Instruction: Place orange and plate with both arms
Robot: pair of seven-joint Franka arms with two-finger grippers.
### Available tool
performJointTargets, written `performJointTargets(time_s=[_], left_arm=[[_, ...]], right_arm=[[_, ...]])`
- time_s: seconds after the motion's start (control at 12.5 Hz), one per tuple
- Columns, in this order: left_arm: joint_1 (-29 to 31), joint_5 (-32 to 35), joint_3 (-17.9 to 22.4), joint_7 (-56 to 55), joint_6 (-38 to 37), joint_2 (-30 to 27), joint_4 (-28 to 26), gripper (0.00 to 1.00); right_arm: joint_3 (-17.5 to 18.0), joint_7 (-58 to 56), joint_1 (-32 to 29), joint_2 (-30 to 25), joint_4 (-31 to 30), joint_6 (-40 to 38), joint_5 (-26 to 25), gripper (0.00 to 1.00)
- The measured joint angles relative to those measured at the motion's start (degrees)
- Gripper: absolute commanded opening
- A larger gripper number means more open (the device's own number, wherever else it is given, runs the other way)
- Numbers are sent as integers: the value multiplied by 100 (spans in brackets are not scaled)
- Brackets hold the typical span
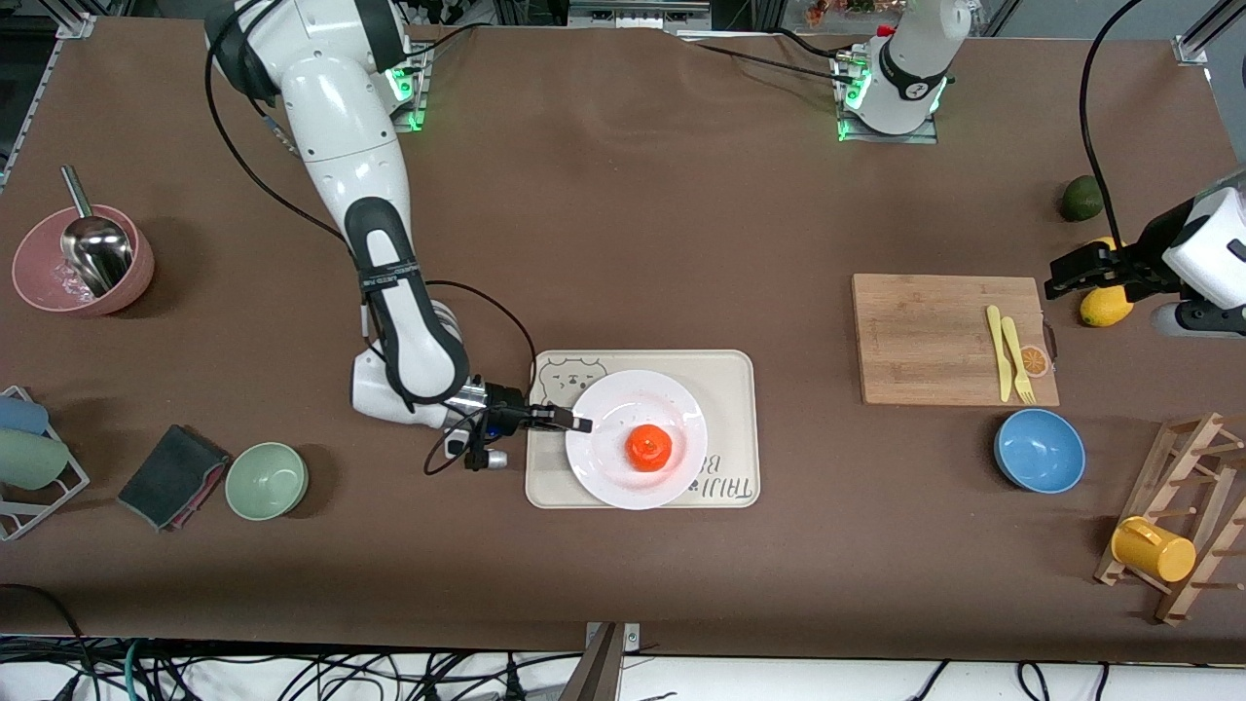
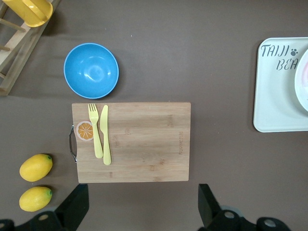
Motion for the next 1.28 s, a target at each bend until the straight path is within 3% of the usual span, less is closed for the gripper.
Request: performJointTargets(time_s=[0.32, 0.56, 1.04, 1.12, 1.28], left_arm=[[-3, 0, -13, 3, 3, -1, 0, 100], [-13, 0, -36, 6, 0, -1, 0, 100], [-47, 0, -125, 252, 0, -5, 2, 100], [-48, 0, -145, 321, 0, -6, 2, 100], [-50, 0, -155, 385, -1, -8, 3, 100]], right_arm=[[-21, 2, 81, -11, 157, 24, -167, 100], [-49, 28, 141, -187, 255, 46, -1166, 100], [-220, 1061, 192, -783, 270, -71, -4646, 100], [-329, 1162, 211, -862, 272, -230, -5267, 100], [-885, 1281, 239, -1040, 277, -798, -6320, 100]])
